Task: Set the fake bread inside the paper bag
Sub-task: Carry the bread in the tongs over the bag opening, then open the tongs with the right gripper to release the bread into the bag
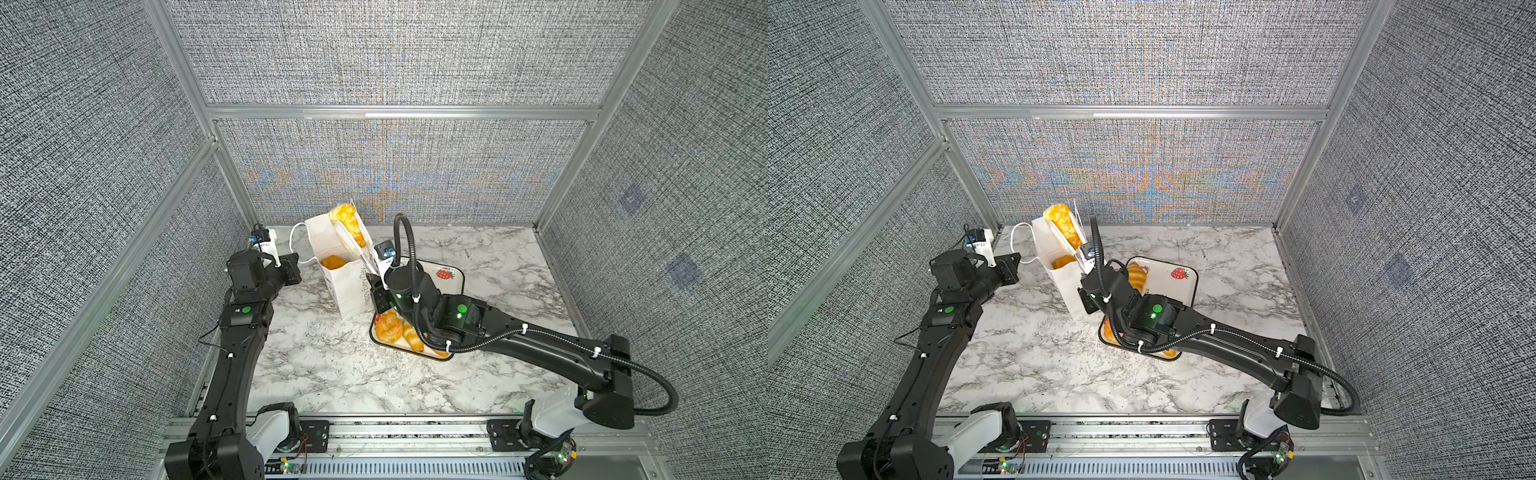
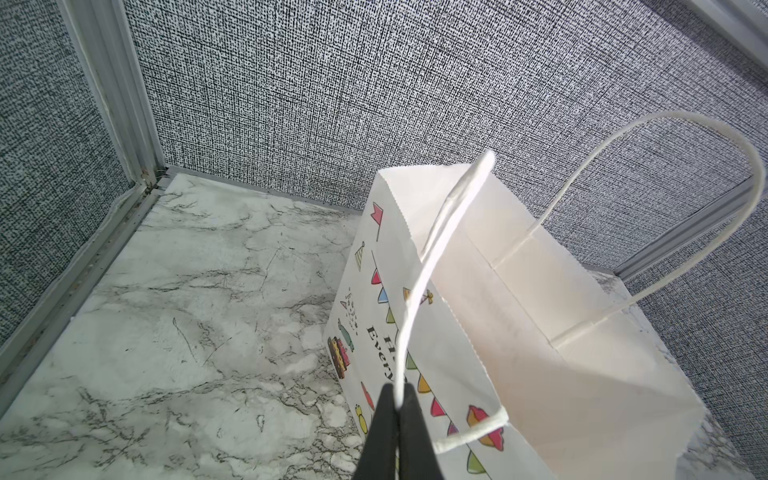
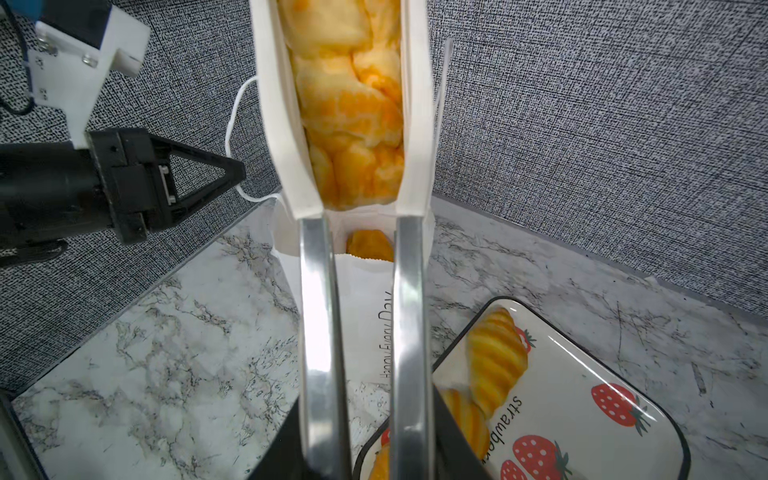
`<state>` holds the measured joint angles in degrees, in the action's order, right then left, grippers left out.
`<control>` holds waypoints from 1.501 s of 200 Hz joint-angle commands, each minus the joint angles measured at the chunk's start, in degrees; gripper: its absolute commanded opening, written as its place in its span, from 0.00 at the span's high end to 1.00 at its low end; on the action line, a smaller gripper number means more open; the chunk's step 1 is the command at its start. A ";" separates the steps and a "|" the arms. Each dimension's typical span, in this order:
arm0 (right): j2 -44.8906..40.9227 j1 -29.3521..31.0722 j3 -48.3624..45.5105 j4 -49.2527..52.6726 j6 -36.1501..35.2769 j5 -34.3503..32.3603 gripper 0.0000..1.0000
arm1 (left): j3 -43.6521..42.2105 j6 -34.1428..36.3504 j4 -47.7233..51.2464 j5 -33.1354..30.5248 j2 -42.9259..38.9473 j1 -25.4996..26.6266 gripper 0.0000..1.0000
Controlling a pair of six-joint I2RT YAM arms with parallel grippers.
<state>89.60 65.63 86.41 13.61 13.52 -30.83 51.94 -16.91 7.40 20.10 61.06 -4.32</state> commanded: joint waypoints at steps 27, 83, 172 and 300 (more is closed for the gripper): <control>4.86 -0.12 5.06 0.85 -0.21 2.35 0.68 | 0.00 0.03 -1.12 0.38 0.11 -0.08 1.00; 7.49 -1.99 6.36 4.34 2.74 4.43 0.68 | 0.06 0.11 -1.14 0.53 0.04 -0.12 1.00; 9.24 -3.65 4.91 5.24 5.72 6.16 0.64 | 0.00 0.20 -1.07 0.41 0.03 -0.08 1.00; 7.71 -3.93 3.73 4.86 6.22 6.31 0.50 | 0.04 0.18 -0.98 0.44 0.20 -0.09 1.00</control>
<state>98.54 61.76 90.37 20.62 19.16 -23.97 51.94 -16.91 7.42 20.10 61.10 -4.32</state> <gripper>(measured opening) 0.500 0.056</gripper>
